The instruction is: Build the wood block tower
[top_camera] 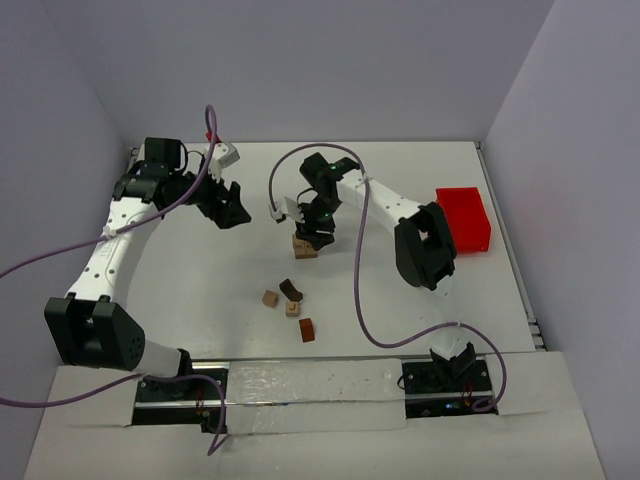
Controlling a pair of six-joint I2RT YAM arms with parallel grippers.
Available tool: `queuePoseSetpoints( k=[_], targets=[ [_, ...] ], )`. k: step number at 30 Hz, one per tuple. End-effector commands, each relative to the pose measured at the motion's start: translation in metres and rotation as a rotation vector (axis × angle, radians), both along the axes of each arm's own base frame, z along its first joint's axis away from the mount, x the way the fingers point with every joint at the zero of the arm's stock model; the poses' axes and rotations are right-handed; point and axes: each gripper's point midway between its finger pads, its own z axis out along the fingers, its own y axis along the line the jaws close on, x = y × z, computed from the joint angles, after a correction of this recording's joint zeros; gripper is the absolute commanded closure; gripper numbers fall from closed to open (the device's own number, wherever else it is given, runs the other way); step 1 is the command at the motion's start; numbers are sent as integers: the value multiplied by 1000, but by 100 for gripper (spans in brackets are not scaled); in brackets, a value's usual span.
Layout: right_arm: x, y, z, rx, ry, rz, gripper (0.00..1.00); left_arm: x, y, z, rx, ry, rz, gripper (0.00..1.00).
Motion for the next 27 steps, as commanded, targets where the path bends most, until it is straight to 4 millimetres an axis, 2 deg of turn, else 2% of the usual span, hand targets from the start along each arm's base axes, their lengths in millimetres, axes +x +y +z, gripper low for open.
queuePoseSetpoints(
  k=[1, 2, 3, 8, 10, 11, 15, 16, 18, 20, 22, 27],
  targets=[
    [-3, 9, 55, 88, -63, -5, 32, -18, -5, 13, -32, -79, -91, 1],
    [-6, 10, 65, 110, -67, -6, 23, -21, -5, 10, -27, -85, -109, 1],
    [-7, 12, 81, 138, -86, -8, 18, -26, -5, 4, -23, -73, -127, 1],
    [-18, 11, 141, 259, -119, -70, 14, -47, -7, -22, 34, -87, -251, 6],
    [-23, -2, 165, 309, -125, -126, 14, -59, -8, -44, 77, -66, -301, 8],
    [-27, -5, 170, 331, -102, -160, 14, -63, -10, -50, 93, -65, -322, 9],
    [-32, -43, 173, 354, -37, -304, 13, -84, -22, -81, 173, -73, -454, 14],
    [-32, -53, 169, 351, -25, -338, 13, -90, -26, -87, 175, -60, -476, 15],
    [-32, -88, 154, 340, 26, -463, 13, -103, -35, -103, 210, -86, -562, 18],
    [-37, -106, 145, 342, 71, -532, 13, -112, -42, -115, 231, -99, -626, 20],
    [-33, -133, 141, 353, 93, -623, 13, -116, -49, -122, 237, -111, -670, 21],
    [-43, -163, 128, 352, 123, -717, 13, -117, -61, -141, 248, -118, -738, 22]
  ],
)
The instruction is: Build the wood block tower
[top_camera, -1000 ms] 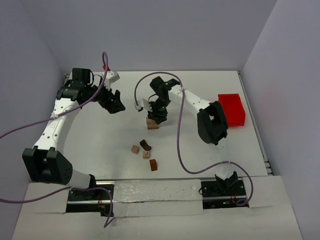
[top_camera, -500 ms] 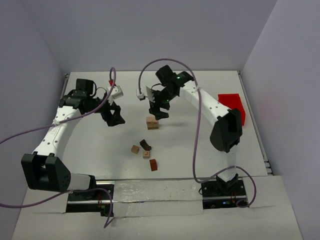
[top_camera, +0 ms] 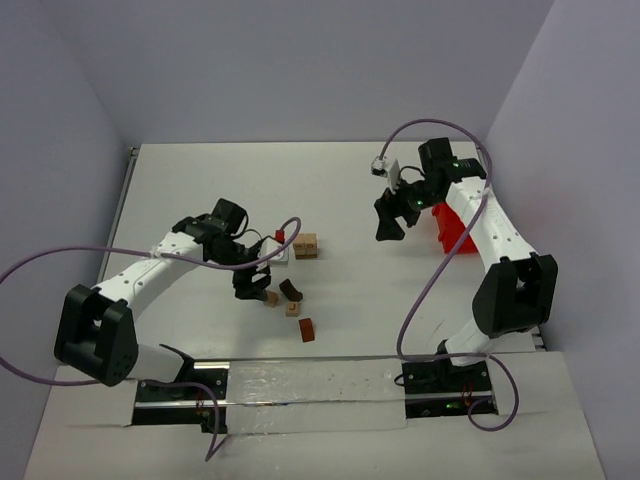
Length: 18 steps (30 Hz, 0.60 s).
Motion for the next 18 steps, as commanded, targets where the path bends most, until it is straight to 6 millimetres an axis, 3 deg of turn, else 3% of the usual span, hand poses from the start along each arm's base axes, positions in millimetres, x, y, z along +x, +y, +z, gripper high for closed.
queuePoseSetpoints(
  k=[1, 11, 18],
  targets=[
    [-14, -9, 14, 68, -10, -51, 13, 13, -15, -10, -26, -95, -102, 22],
    [-29, -18, 12, 61, -11, -79, 12, 20, -22, -41, 33, -98, -183, 24],
    [-31, -23, 12, 54, -19, -95, 11, 13, -8, -65, 101, -104, -233, 27]
  ],
)
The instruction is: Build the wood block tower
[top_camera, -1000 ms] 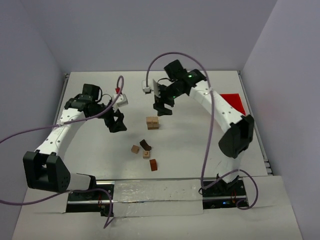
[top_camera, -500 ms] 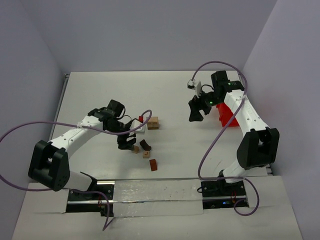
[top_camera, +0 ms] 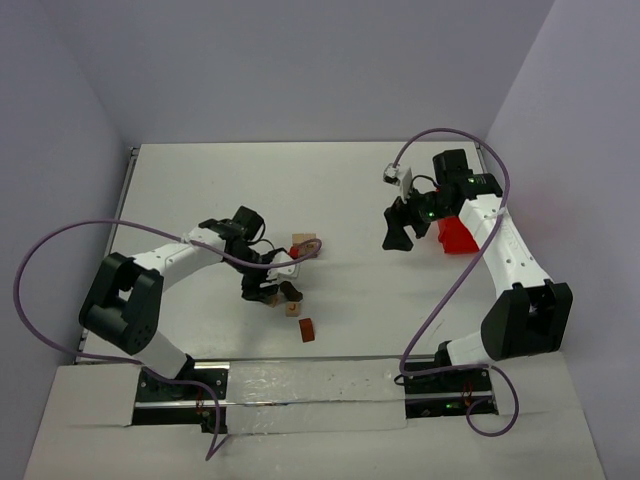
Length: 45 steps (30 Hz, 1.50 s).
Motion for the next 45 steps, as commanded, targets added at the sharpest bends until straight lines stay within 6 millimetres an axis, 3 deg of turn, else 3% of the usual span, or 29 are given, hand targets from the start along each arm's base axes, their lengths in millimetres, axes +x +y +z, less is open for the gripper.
queuePoseSetpoints(
  k=[1, 10, 15, 22, 27, 29, 31, 32, 34, 36, 39, 45],
  targets=[
    [-1, -2, 9, 14, -33, -17, 11, 0, 3, -8, 5, -56, -67, 28],
    [1, -3, 12, 16, -35, -37, 11, 3, 10, -20, 33, -96, -34, 37],
    [3, -3, 13, 18, -37, -43, 11, 14, 2, -10, 1, -130, 12, 54],
    [7, -2, 17, 23, -44, -50, 11, 23, -8, 22, -69, -185, 39, 82],
    [11, 0, 20, 32, -47, -52, 11, 27, -17, 61, -117, -186, 47, 90],
    [14, 0, 22, 37, -46, -54, 11, 40, -24, 85, -130, -198, 76, 93],
    [16, 1, 23, 40, -46, -56, 11, 41, -22, 86, -88, -152, 94, 98],
    [18, 1, 24, 43, -47, -55, 11, 53, -27, 102, -95, -171, 100, 100],
    [20, 2, 24, 43, -43, -55, 11, 59, -29, 97, -64, -99, 128, 100],
    [22, 2, 24, 44, -42, -54, 11, 80, -35, 113, -84, -111, 172, 100],
    [25, 1, 23, 37, -43, -58, 11, 101, -44, 117, -88, -124, 223, 100],
    [26, 1, 21, 33, -37, -59, 11, 123, -57, 110, -79, -86, 264, 98]
  ],
)
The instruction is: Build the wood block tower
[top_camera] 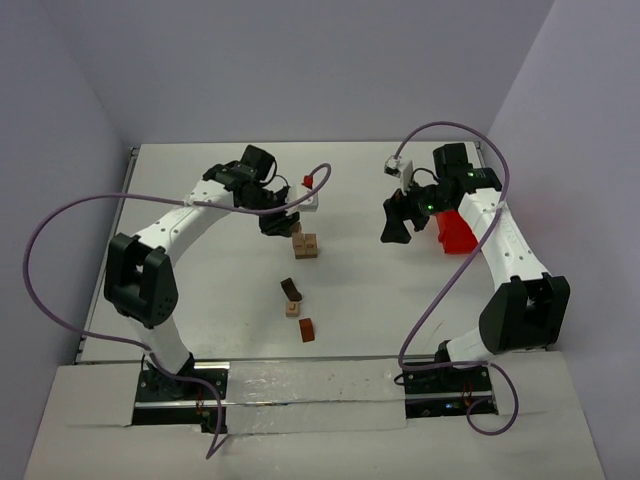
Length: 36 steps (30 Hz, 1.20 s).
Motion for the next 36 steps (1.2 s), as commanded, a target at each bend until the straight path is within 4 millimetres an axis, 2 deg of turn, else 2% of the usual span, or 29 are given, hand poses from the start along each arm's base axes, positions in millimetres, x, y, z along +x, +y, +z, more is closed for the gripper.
queuePoseSetpoints(
  k=[1, 4, 13, 22, 29, 36],
  targets=[
    [13, 0, 15, 11, -56, -11, 11, 11, -10, 10, -21, 40, 44, 97],
    [14, 0, 16, 10, -59, -9, 11, 15, -13, 9, -27, 47, 49, 95],
    [14, 1, 12, 11, -50, -4, 11, 15, -16, -10, 5, 82, 58, 85],
    [17, 1, 13, 14, -51, -4, 11, 20, -16, -25, 41, 96, 88, 83],
    [16, 1, 12, 13, -48, -5, 11, 24, -16, -31, 56, 89, 104, 79],
    [16, 1, 12, 11, -47, -6, 11, 23, -16, -34, 66, 87, 100, 71]
  ],
)
